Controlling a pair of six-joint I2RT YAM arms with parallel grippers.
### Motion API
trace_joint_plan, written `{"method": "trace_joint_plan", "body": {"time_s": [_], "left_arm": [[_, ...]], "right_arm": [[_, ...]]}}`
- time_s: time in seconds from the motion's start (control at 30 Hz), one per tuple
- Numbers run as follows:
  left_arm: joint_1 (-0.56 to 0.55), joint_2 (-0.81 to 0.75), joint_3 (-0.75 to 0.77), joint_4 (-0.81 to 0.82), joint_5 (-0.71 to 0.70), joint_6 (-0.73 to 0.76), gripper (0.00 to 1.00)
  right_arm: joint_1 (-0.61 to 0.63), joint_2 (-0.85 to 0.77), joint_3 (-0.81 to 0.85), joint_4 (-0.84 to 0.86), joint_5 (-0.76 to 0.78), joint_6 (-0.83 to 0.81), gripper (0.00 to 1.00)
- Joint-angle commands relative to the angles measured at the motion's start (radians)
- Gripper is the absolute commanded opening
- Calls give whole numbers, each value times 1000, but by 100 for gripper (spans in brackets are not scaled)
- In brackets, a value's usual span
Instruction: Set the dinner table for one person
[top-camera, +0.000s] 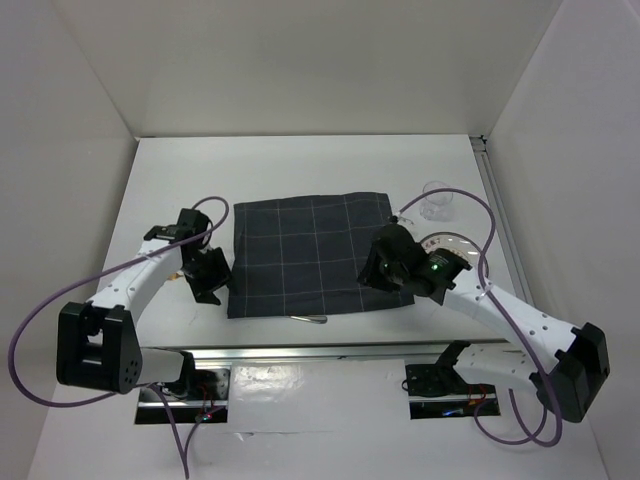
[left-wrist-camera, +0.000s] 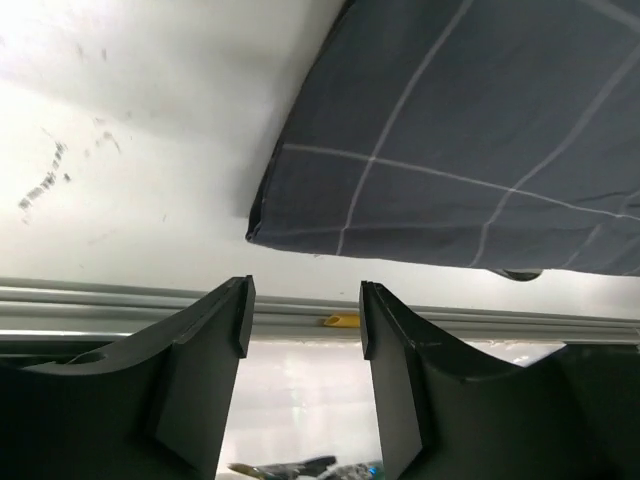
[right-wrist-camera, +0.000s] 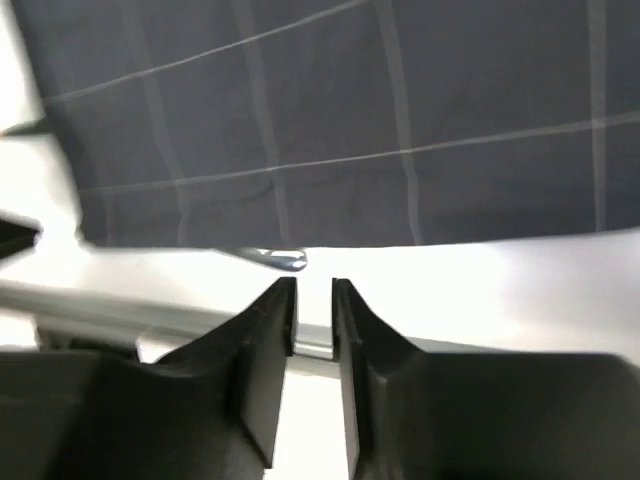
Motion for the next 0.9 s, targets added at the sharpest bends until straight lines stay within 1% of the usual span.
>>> {"method": "trace_joint_plan", "body": {"time_s": [0.0,0.07,0.1,0.13,0.17,0.23,0.3,0.4,0.5,0.63,0.7,0.77,0.8,0.87], "left_arm": [[-2,-38,-51,28,43,-50,62],[-2,-38,-51,28,43,-50,62],[-2,-29,-62,28,43,-50,62],[-2,-29,-62,28,55,-50,66],[-2,-29,-71,28,66,-50,67],[-2,3,-71,28,66,-50,67],[-2,37,-81,28,75,-64,64],[-2,46,-114,40,85,-92,60],[-2,32,-145,52,85,-150,60],[-2,11,-167,80,88,-185,67],[-2,31,-179,121,88,-194,67],[-2,46,-179,147,88,-194,63],[-2,46,-179,176,88,-194,59],[-2,59,-179,196,79,-194,54]], "right_arm": [[-9,54,21,-103,107,176,30],[-24,89,51,-125,107,166,30],[-37,111,61,-142,81,166,32],[-54,134,70,-176,64,166,34],[-86,170,70,-176,43,166,36],[-112,194,70,-156,-23,156,37],[-135,180,27,-112,-66,138,39],[-169,119,-30,-6,-141,127,47],[-230,86,-63,23,-187,115,56],[-296,77,-73,36,-244,80,57],[-319,77,-82,36,-268,71,58],[-366,77,-100,36,-310,70,58],[-408,68,-123,36,-325,70,58],[-452,37,-155,57,-373,70,58]]}}
